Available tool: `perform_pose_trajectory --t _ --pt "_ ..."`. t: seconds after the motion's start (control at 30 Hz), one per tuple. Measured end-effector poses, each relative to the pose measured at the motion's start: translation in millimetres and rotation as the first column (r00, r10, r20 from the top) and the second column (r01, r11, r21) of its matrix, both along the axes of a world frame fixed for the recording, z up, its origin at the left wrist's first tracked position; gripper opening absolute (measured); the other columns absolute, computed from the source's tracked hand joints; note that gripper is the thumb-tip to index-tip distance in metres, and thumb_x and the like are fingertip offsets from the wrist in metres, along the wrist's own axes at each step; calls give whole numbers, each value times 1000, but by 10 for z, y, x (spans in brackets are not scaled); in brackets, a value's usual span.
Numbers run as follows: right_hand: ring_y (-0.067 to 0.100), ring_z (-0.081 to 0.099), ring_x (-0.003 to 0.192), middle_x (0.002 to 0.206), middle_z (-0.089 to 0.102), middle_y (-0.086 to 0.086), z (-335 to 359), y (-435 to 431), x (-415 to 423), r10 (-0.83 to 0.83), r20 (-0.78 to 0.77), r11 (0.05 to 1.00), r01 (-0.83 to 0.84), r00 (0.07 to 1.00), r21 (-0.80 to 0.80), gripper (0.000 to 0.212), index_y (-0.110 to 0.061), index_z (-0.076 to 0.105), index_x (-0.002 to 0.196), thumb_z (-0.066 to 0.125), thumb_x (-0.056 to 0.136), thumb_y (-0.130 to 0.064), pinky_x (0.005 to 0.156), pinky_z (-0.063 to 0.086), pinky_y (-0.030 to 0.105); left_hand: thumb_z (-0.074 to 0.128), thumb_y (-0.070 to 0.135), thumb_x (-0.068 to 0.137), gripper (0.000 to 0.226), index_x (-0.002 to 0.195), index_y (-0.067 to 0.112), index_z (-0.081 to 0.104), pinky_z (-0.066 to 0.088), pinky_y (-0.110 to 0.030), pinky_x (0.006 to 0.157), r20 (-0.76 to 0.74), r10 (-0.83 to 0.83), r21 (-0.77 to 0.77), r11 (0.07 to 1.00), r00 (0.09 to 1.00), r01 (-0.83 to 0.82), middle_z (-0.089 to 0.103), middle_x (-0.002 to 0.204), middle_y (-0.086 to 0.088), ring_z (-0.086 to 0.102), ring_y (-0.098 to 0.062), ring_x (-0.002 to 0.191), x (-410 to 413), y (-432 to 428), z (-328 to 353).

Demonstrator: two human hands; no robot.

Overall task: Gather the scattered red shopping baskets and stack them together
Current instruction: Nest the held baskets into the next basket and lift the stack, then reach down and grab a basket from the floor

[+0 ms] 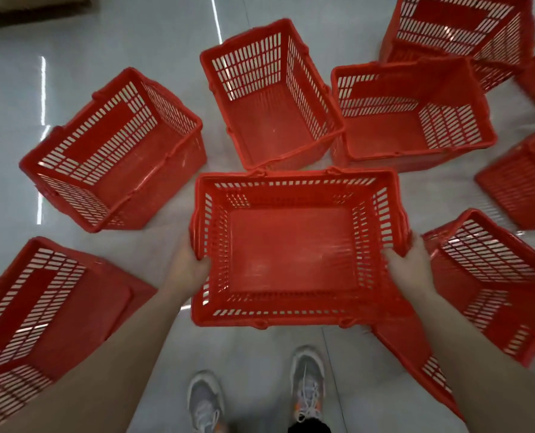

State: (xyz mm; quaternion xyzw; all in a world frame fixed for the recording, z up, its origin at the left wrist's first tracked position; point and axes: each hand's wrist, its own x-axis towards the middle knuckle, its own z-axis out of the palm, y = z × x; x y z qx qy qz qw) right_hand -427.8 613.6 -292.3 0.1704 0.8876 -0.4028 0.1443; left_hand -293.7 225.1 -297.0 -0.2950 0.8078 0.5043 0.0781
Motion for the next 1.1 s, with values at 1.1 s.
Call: perform_pose_trajectory --t 1.1 --pt "33 46 132 144 48 15 1493 -5461 2128 921 355 86 -972 161 217 66 -12 43 145 64 87 -35 107 40 44 68 38 80 46 119 16 60 43 -30 77 370 762 -248 632 531 -734 68 116 -10 65 -29 102 4304 -2144 1523"
